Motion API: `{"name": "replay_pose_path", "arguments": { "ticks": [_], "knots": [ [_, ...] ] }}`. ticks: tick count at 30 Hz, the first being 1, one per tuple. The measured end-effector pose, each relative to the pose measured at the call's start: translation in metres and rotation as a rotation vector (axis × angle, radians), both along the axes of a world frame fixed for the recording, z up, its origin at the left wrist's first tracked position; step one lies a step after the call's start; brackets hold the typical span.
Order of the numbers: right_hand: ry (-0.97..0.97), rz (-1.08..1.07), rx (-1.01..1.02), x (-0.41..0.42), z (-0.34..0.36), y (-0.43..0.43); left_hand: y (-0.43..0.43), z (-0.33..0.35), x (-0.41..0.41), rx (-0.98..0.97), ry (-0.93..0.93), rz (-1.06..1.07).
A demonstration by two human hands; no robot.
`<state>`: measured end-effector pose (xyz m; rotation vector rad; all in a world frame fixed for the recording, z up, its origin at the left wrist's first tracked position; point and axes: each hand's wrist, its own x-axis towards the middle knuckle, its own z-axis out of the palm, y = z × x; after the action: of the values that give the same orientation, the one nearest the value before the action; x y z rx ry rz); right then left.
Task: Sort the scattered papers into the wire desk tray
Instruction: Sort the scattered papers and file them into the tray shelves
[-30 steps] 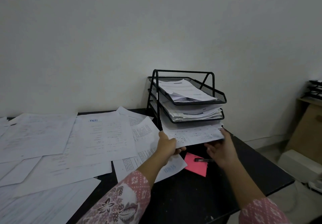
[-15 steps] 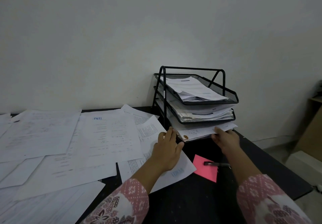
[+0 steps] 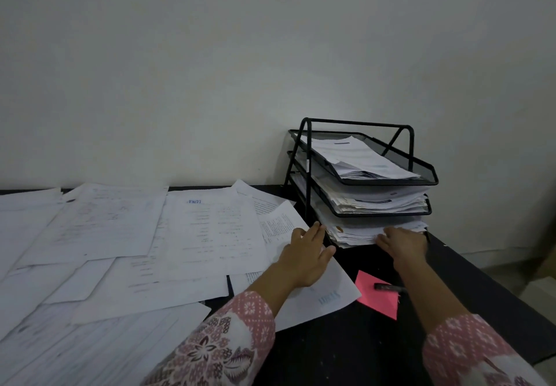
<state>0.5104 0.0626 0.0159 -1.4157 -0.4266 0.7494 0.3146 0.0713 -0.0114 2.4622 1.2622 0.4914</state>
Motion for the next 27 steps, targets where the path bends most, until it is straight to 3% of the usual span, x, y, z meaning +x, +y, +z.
{"name": "replay_pose_path", "arguments": {
  "ticks": [3,9,13,20,24,27],
  "knots": [
    [-0.06,-0.014,0.027,-0.019,0.001,-0.005,0.003,-0.001,-0.022,0.052,-0.001,-0.032],
    [-0.216,0.245,0.045,-0.09,0.007,-0.015,0.001,-0.013,-0.088,0.158,-0.133,0.042],
    [-0.43,0.431,-0.026,-0.145,-0.002,-0.012,-0.009,-0.016,-0.154,0.205,-0.186,0.172],
    [-1.005,0.551,-0.348,-0.211,-0.026,0.006,-0.02,-0.026,-0.263,0.258,-0.24,0.488],
    [-1.116,0.512,-0.571,-0.229,-0.027,0.013,-0.02,-0.027,-0.313,0.29,-0.224,0.715],
    [-1.123,0.495,-0.646,-0.235,-0.025,0.021,-0.014,-0.028,-0.345,0.216,-0.091,0.786]
  ]
}}
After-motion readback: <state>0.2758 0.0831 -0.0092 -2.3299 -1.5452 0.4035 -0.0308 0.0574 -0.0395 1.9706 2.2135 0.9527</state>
